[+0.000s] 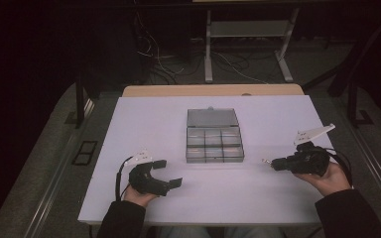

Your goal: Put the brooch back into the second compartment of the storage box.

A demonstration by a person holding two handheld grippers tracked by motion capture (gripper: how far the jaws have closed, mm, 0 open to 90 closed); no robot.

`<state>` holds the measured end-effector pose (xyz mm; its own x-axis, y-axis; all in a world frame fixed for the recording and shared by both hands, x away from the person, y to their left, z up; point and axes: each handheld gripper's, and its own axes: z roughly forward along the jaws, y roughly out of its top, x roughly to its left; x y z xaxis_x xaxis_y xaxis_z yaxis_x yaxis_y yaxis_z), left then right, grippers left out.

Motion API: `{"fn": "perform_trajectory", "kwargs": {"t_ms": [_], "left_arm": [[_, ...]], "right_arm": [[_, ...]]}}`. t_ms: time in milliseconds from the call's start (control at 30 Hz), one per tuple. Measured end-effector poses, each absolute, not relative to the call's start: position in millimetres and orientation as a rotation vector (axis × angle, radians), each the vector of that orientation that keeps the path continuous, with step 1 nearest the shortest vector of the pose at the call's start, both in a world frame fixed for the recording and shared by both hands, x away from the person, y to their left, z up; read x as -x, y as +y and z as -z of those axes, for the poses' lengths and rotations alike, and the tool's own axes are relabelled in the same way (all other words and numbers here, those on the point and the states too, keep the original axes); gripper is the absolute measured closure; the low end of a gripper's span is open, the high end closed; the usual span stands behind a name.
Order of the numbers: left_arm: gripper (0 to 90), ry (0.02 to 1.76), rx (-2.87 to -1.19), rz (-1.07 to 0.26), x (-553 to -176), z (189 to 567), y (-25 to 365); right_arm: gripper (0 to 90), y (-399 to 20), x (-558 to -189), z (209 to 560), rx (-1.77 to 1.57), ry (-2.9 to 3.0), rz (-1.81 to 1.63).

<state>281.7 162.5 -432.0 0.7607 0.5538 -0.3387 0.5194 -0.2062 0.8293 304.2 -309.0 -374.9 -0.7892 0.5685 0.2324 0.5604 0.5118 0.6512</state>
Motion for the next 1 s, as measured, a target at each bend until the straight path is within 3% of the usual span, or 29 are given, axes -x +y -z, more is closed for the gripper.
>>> {"fn": "perform_trajectory", "kwargs": {"t_ms": [1000], "left_arm": [[0.0,0.819,-1.86,-0.038,-282,432,162]], "right_arm": [[81.6,-243,-350,349,-0.876,2.74,-1.163]]}}
